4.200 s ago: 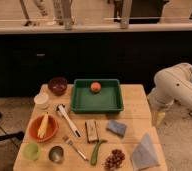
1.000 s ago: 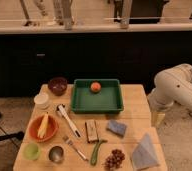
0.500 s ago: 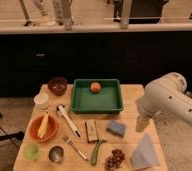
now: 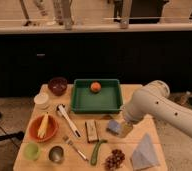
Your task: Wipe table surface with brush
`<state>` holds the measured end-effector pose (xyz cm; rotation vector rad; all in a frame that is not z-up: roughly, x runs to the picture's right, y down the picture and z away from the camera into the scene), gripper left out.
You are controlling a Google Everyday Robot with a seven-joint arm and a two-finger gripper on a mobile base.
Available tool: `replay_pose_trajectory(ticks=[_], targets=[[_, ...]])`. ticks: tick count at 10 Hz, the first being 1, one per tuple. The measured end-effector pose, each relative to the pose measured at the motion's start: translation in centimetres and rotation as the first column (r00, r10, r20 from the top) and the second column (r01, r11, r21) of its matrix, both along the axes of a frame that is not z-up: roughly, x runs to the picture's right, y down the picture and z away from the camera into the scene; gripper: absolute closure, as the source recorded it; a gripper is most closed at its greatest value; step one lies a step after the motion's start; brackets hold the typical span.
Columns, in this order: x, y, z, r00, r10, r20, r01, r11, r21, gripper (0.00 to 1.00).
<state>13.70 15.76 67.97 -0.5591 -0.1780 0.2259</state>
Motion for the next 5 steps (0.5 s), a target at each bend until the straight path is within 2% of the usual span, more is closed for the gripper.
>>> replay_pose_trajectory(ticks=[5], targets=[[-0.01,-0.03,0.07,1.000,-0.002,0.000,0.002,1.0000,0.003,0.20]])
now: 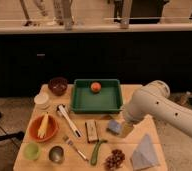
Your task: Wipe table surface with brush
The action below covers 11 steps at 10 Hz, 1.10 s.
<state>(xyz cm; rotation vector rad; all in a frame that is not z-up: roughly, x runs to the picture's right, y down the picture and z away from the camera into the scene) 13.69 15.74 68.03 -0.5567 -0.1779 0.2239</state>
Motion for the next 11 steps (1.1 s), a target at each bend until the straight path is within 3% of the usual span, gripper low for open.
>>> replay_pose_trajectory(ticks=[1,3,5,9,10,11], targets=[[-0.1,0.0,0.0,1.000,0.008,-0.001,-0.008,1.0000,0.004,0.20],[-0.9,0.1,0.7,0.996,0.086,-0.035,-0.086,0.9962,0.009,0.20],[-3.9,0.2,1.8,0.984,0.171,-0.045,-0.171,0.9852,0.013,0.20],[-10.4,0.0,3.8,0.950,0.309,-0.037,-0.308,0.9511,0.018,0.20],[-12.3,0.2,4.6,0.934,0.356,-0.036,-0.356,0.9345,0.009,0.20],[-13.3,0.5,5.0,0.926,0.377,-0.030,-0.377,0.9262,-0.002,0.20]])
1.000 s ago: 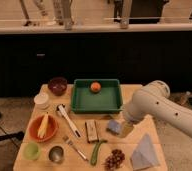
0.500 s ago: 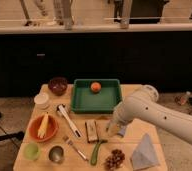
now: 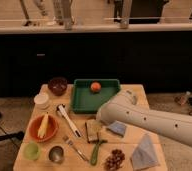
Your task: Wipe table surface with brush
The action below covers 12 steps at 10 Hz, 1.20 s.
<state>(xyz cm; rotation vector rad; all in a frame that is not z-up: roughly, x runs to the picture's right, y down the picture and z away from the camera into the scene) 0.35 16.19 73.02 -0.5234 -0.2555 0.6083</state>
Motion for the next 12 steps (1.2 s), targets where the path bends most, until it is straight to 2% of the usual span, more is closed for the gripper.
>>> replay_pose_trajectory(ticks=[8,10,12], targets=[[-0.6,0.1,0.2,1.000,0.016,0.002,-0.016,0.9999,-0.005,0.20],[-1.9,0.7,0.8,1.000,0.018,-0.004,-0.018,0.9997,-0.014,0.20],[-4.6,1.5,1.4,1.000,0.013,-0.005,-0.013,0.9996,-0.026,0.20]])
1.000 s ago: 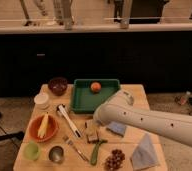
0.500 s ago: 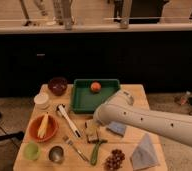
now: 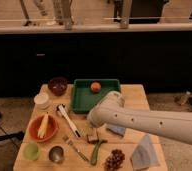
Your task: Wipe table surface with brush
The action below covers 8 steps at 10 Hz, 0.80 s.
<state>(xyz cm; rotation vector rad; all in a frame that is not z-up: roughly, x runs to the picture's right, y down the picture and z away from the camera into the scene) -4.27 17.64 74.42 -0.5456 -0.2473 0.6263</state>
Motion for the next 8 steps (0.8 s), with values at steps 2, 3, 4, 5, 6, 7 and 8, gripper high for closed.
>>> replay_pose_trajectory(ticks=[2,3,4,5,6,7,8], targets=[[-1.6,0.5,0.6,1.000,-0.005,0.002,0.005,1.0000,-0.004,0.20],[-1.8,0.7,0.9,1.000,-0.002,0.000,0.002,1.0000,-0.005,0.20],[-2.0,1.0,1.3,1.000,0.004,-0.003,-0.004,1.0000,-0.004,0.20],[-2.2,1.2,1.4,1.000,0.006,0.000,-0.006,1.0000,-0.006,0.20],[-2.5,1.4,1.6,1.000,0.007,0.002,-0.007,1.0000,-0.008,0.20],[-2.8,1.8,2.0,1.000,0.007,0.004,-0.007,0.9999,-0.012,0.23],[-2.9,2.1,2.2,1.000,0.007,0.005,-0.007,0.9998,-0.016,0.30]])
